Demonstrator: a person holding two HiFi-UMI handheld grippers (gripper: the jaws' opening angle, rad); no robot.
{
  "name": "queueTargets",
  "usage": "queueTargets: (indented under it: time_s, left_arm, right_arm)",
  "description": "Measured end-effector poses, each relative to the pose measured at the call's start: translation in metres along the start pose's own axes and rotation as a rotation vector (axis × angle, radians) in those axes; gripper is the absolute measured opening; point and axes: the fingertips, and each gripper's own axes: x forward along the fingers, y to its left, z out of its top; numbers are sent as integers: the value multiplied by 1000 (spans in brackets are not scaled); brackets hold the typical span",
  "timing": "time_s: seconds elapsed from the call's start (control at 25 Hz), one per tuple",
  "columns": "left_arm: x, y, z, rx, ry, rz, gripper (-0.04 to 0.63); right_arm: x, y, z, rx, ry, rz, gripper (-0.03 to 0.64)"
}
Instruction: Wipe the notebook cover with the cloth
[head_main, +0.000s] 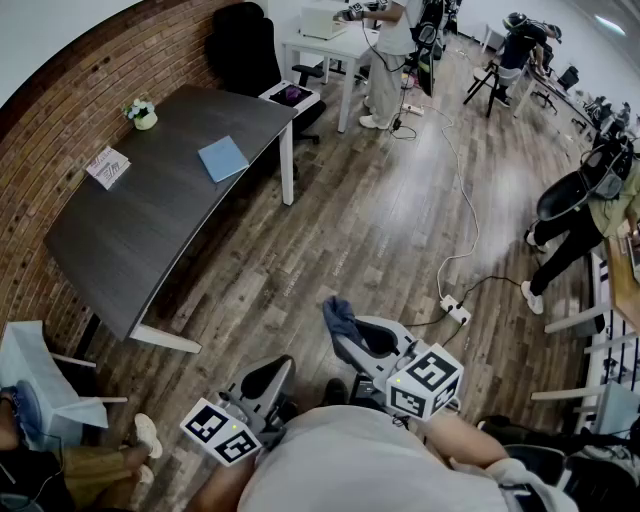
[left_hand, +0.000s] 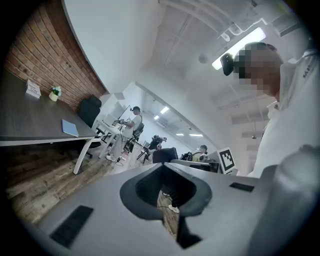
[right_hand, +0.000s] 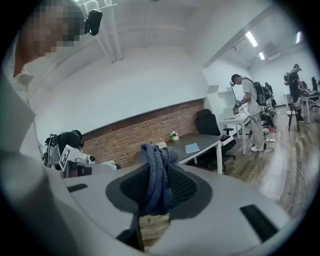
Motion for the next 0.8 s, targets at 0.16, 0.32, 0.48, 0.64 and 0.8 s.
queueTargets:
  time_s: [0.16,0.32,0.48,0.64,0.8]
  left_arm:
    - [-4,-4,-3,-10,10,0,9]
    - [-4,-5,-1,-15,12,3,9]
    - [-4,-4,2,-3,3,20,9]
    - [-5,-3,1,2,-7,37,9]
    - [-1,-1,0,4,-7,43,9]
  right_arm:
    - [-3,5,-2,-5,12,1,114]
    - [-3,5,1,-8,17,4,114]
    - [-6,2,2,-9,16,6,114]
    - [-11,-1,0,-11,15,5,114]
    - [-13,-6,0,-37,9,-7,114]
